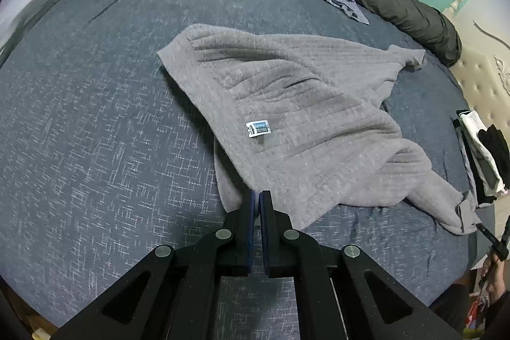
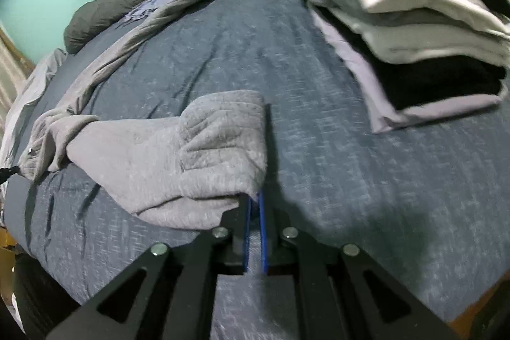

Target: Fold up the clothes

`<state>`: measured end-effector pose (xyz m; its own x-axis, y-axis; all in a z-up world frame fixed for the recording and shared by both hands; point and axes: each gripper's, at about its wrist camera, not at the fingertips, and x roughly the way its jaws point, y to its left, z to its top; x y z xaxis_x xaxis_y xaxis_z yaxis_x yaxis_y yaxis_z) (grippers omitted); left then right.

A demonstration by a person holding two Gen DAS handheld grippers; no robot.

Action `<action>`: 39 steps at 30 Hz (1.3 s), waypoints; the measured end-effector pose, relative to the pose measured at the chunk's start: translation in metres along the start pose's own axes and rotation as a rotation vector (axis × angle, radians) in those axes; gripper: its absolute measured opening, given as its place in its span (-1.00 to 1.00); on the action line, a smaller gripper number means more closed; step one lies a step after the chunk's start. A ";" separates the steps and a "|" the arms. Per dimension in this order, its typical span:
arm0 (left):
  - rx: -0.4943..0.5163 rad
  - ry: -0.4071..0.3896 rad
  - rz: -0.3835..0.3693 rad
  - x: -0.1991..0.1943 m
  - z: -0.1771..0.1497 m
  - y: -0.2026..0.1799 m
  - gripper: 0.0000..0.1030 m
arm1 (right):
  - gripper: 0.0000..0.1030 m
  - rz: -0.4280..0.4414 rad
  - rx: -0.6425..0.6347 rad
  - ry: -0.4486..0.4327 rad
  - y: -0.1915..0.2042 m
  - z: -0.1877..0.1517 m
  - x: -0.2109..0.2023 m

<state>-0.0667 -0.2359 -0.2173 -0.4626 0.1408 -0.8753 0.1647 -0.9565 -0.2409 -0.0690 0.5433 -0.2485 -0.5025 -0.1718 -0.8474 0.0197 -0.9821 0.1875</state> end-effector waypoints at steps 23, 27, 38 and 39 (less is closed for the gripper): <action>0.020 -0.009 -0.012 -0.009 0.000 -0.009 -0.93 | 0.10 0.015 -0.191 0.156 0.114 0.035 0.051; 0.014 -0.007 -0.007 -0.008 -0.001 -0.006 -0.93 | 0.11 -0.022 -0.232 0.193 0.127 0.030 0.073; 0.013 0.012 -0.002 0.001 -0.005 -0.002 -0.93 | -0.40 -0.051 -0.346 0.243 0.141 0.015 0.096; 0.015 0.013 -0.001 0.001 -0.006 -0.002 -0.93 | -0.53 -0.032 -0.341 0.243 0.139 0.015 0.094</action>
<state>-0.0628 -0.2319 -0.2203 -0.4513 0.1451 -0.8805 0.1514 -0.9599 -0.2358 -0.1269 0.3917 -0.2947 -0.2892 -0.1143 -0.9504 0.3135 -0.9494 0.0188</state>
